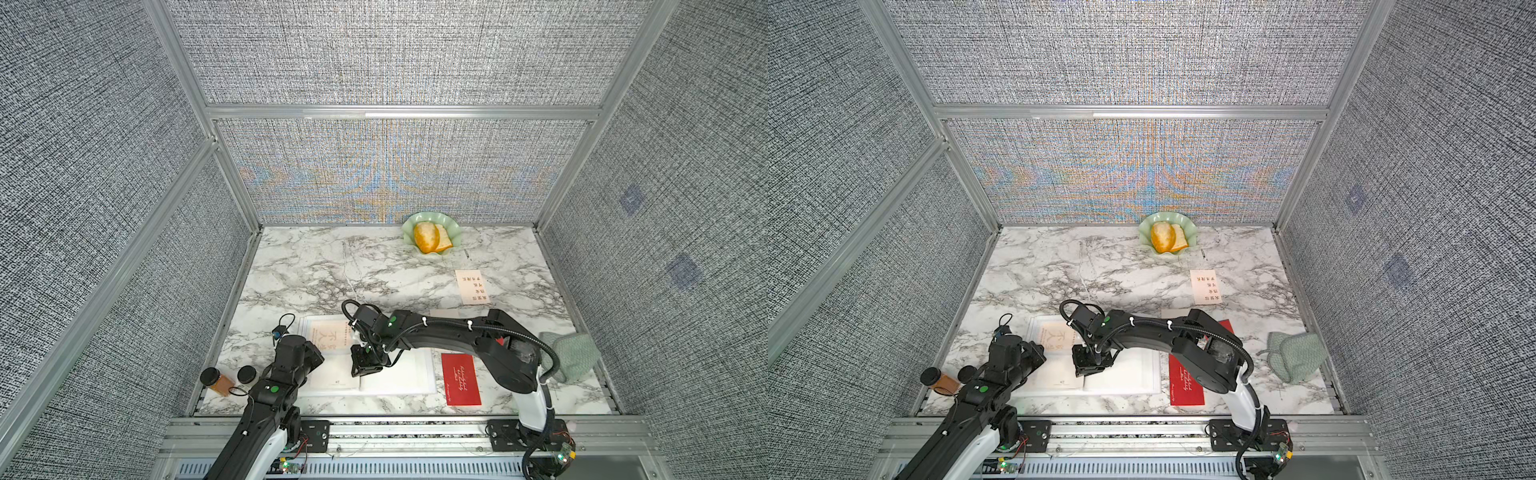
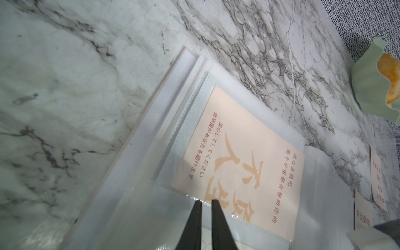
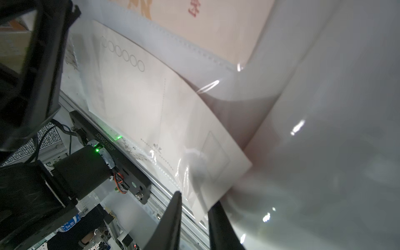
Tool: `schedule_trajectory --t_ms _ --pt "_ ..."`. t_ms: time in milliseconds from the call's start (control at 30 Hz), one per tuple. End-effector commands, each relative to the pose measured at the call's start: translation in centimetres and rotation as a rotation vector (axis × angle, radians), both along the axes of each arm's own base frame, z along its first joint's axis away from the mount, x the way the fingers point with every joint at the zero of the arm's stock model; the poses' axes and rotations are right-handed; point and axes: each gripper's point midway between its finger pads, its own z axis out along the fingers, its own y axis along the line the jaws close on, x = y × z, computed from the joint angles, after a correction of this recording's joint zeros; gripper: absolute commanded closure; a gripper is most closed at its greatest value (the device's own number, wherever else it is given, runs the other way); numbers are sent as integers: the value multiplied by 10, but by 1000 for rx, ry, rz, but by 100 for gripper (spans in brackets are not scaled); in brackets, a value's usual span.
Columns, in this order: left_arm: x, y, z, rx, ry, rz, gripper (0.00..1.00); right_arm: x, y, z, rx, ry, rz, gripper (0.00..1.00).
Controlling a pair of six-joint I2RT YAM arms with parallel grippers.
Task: Place the photos into the photo albums
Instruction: Insert the photo into the photo album.
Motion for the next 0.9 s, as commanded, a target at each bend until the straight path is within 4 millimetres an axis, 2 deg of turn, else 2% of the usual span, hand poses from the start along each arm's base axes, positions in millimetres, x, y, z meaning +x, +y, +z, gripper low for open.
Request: schedule_trajectory --t_ms 0,100,433,733,867 --pt "4 -2 6 -1 -24 -15 86 0 9 4 52 20 16 75" --pt "4 -2 5 0 -23 -17 86 2 11 2 78 44 8 75" --pt "5 -4 6 -1 -16 -24 86 -11 14 1 172 116 45 75" --pt "8 -4 16 4 -24 -22 87 2 13 -3 178 101 26 75" --pt "12 -7 23 5 -38 -41 86 8 -1 -2 112 41 20 74"
